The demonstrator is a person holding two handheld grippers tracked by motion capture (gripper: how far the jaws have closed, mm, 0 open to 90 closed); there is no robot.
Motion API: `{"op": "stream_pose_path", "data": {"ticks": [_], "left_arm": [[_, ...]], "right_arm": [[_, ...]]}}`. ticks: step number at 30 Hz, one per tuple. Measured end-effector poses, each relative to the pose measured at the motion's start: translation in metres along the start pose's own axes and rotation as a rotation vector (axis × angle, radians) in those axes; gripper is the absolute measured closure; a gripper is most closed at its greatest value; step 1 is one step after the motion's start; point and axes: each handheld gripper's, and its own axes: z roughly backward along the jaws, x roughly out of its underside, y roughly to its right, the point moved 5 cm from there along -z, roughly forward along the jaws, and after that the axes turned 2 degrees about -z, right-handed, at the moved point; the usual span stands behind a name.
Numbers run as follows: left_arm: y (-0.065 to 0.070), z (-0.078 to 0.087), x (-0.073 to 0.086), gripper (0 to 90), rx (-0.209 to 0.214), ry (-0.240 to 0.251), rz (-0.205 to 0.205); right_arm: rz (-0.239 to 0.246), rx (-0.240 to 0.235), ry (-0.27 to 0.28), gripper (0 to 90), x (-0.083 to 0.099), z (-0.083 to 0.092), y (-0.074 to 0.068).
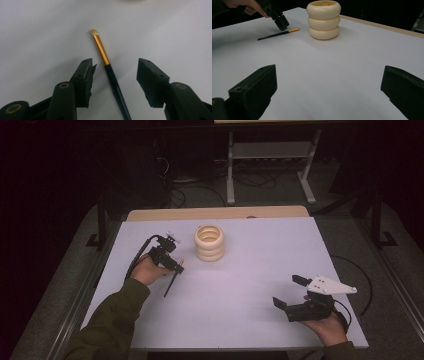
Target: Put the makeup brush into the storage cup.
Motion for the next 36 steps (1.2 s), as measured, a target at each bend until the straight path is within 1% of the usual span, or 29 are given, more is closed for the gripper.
{"op": "stream_pose_path", "data": {"ticks": [3, 5, 7, 15, 18, 20, 26, 27, 32, 34, 36], "left_arm": [[-0.001, -0.002, 0.001, 51.4, 0.003, -0.011, 0.008], [-0.001, -0.003, 0.001, 54.4, 0.0, -0.018, 0.02], [-0.002, -0.004, 0.001, 57.4, 0.0, -0.031, 0.021], [-0.001, -0.008, 0.0, 62.6, 0.003, -0.053, 0.037], [0.0, -0.008, 0.001, 64.9, 0.005, -0.063, 0.033], [0.001, -0.009, 0.002, 66.3, 0.007, -0.07, 0.038], [0.001, -0.01, 0.003, 68.2, 0.011, -0.088, 0.035], [0.001, -0.01, 0.004, 68.2, 0.011, -0.097, 0.027], [0.001, -0.01, 0.005, 70.4, 0.008, -0.107, 0.02], [0.001, -0.011, 0.006, 70.7, 0.007, -0.123, 0.014], [0.002, -0.011, 0.005, 71.7, 0.008, -0.12, 0.017]], "right_arm": [[0.001, -0.001, 0.0, 0.0, 0.0, 0.0, 0.0], [-0.002, 0.0, -0.002, 0.0, 0.0, 0.0, 0.0], [-0.004, 0.0, -0.001, 0.0, 0.0, 0.0, 0.0], [-0.005, 0.002, 0.001, 0.0, 0.0, 0.001, 0.001], [-0.005, 0.001, 0.002, 0.0, 0.0, 0.001, 0.001], [-0.007, 0.001, 0.001, 0.0, 0.0, 0.001, 0.0], [-0.004, 0.001, 0.001, 0.0, -0.001, 0.001, 0.0], [-0.004, 0.001, 0.001, 0.0, 0.0, 0.001, 0.001], [-0.004, 0.0, -0.001, 0.0, 0.0, 0.001, 0.001], [-0.003, 0.001, 0.001, 0.0, -0.001, 0.001, 0.001], [-0.004, 0.001, 0.002, 0.0, -0.001, 0.001, 0.001]]}}
